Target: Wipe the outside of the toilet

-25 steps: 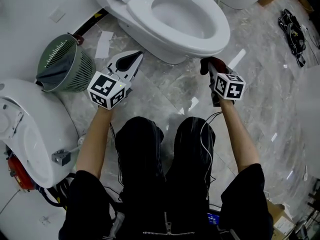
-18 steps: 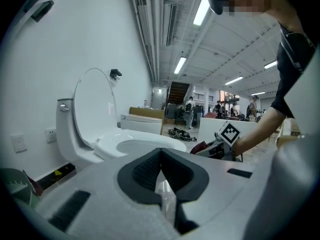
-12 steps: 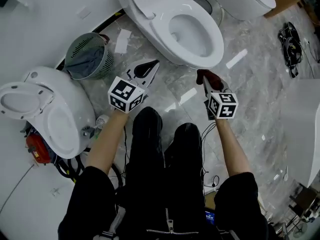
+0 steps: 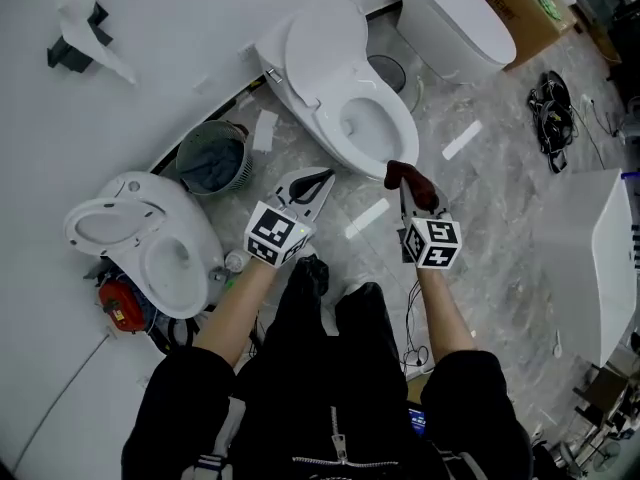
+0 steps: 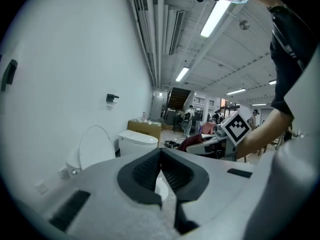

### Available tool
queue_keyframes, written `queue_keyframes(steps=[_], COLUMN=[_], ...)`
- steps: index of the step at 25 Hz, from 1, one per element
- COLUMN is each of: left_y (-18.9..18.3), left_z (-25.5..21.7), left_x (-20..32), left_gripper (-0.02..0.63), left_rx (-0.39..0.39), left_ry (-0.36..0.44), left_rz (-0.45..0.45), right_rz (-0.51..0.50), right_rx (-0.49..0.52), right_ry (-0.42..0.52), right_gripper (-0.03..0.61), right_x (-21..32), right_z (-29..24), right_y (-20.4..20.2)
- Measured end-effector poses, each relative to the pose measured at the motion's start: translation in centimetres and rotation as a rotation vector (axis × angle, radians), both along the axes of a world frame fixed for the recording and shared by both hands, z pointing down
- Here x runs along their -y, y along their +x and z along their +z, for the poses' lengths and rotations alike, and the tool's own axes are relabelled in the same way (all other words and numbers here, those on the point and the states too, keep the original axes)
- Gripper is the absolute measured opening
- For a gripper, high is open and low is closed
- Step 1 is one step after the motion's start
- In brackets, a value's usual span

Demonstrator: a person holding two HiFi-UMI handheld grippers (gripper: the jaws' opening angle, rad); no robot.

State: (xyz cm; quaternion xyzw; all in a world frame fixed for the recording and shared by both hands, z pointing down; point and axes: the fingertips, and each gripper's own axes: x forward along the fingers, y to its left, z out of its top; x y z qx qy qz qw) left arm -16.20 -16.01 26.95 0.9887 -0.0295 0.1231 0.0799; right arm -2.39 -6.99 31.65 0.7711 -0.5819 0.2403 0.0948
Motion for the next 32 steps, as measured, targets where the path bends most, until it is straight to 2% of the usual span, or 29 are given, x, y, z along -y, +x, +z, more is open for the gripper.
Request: queue_keyframes(steps=[5, 12, 17, 32], left_y=[0.4, 1.1, 1.1, 3.8], left_z=[-6.5, -10.2, -11.9, -14.3], left_x=[0.2, 0.7, 1.2, 0.7], left_gripper=[0.003, 0.005, 0.003, 0.005], left_rx=[-0.033, -0.055, -0.061, -0.077], left_ry=[0.033, 0.045, 0.054, 0.089], left_rz=[0.03, 0.017, -0.048, -0.115], right_rz=[0.01, -0.021, -0.055, -0.121], right_rx=[-0.035, -0.089, -0.09, -0.079], right_ry=[0.079, 0.139, 0.162, 0.194], right_gripper=[0.092, 0.091, 0.089, 0.087], right_x=[1.7, 1.5, 1.0, 0.9], right_z=[-8.2, -13.8, -15.6, -17.4], right_y=[-0.4, -1.1, -0.9, 2.2])
